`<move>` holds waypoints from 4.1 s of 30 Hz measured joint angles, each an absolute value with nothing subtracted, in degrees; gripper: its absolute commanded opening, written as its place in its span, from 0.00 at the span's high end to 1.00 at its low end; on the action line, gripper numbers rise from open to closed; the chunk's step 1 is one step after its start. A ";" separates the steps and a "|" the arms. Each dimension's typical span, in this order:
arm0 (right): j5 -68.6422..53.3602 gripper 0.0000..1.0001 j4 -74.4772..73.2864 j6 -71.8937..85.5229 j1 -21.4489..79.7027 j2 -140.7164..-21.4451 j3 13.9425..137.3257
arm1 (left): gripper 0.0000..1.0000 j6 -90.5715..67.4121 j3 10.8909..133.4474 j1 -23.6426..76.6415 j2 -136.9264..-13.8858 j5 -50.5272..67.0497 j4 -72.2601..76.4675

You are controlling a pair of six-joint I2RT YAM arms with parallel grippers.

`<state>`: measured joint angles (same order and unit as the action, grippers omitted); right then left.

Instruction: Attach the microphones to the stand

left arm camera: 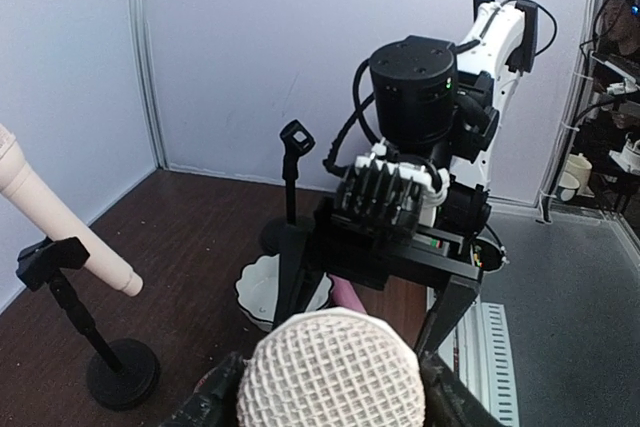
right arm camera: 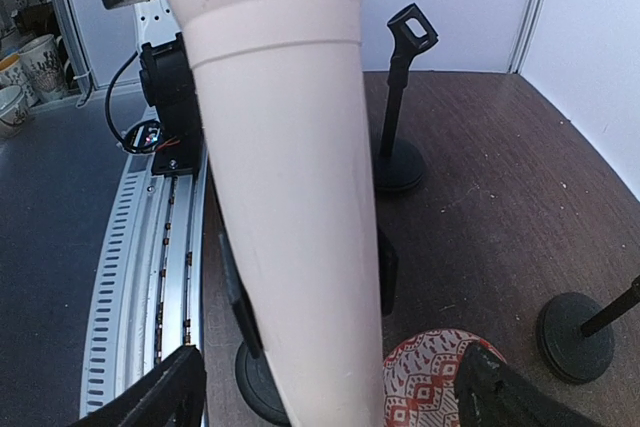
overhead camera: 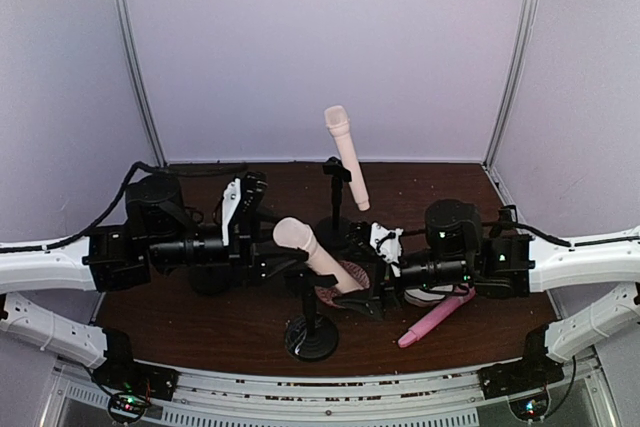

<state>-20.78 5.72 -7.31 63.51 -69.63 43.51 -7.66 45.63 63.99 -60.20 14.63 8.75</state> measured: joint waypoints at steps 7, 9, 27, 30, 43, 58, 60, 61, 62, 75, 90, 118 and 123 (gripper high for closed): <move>-20.73 0.13 5.72 -7.33 63.51 -69.30 43.44 | 0.64 -6.31 46.65 63.20 -58.76 15.03 4.78; -20.73 0.13 5.69 -7.38 63.51 -68.75 43.44 | 0.66 -6.26 46.65 61.91 -57.89 15.27 3.66; -19.81 0.12 5.76 -7.62 63.51 -65.43 40.23 | 0.77 -5.96 51.90 40.88 -67.29 21.41 9.34; -19.31 0.12 5.69 -7.70 63.51 -64.82 40.16 | 0.77 -6.09 55.42 38.48 -72.20 23.57 10.44; -17.67 0.12 5.72 -7.79 63.51 -63.11 39.33 | 0.59 -9.15 64.12 29.58 -86.65 29.52 18.63; -10.15 0.08 1.98 -5.69 62.92 -64.90 41.12 | 0.16 -6.02 63.00 31.09 -76.23 18.04 11.97; -7.84 0.02 0.93 -4.16 62.43 -64.95 42.39 | 0.16 -5.17 62.26 31.57 -71.99 15.57 9.98; -6.37 0.00 0.38 -3.51 62.22 -64.93 43.03 | 0.16 -4.86 61.87 31.83 -70.02 14.22 8.64; -5.02 0.00 -0.08 -2.61 62.11 -64.93 43.51 | 0.16 -4.60 61.23 32.16 -67.94 12.86 7.42; 10.66 0.09 -14.44 12.10 59.05 -59.90 48.47 | 0.23 -10.11 44.12 33.47 -49.10 1.96 -9.04; 6.33 0.13 -30.68 45.78 59.00 -48.82 28.10 | 0.22 -14.13 35.24 33.50 -39.77 -0.64 -15.22; -0.30 0.28 -28.84 64.99 52.82 -66.46 27.42 | 0.22 -17.58 34.09 33.50 -28.05 -2.72 -18.13; -4.16 0.47 -28.36 66.50 53.47 -60.36 23.86 | 0.22 -17.76 34.09 33.50 -27.49 -2.59 -18.11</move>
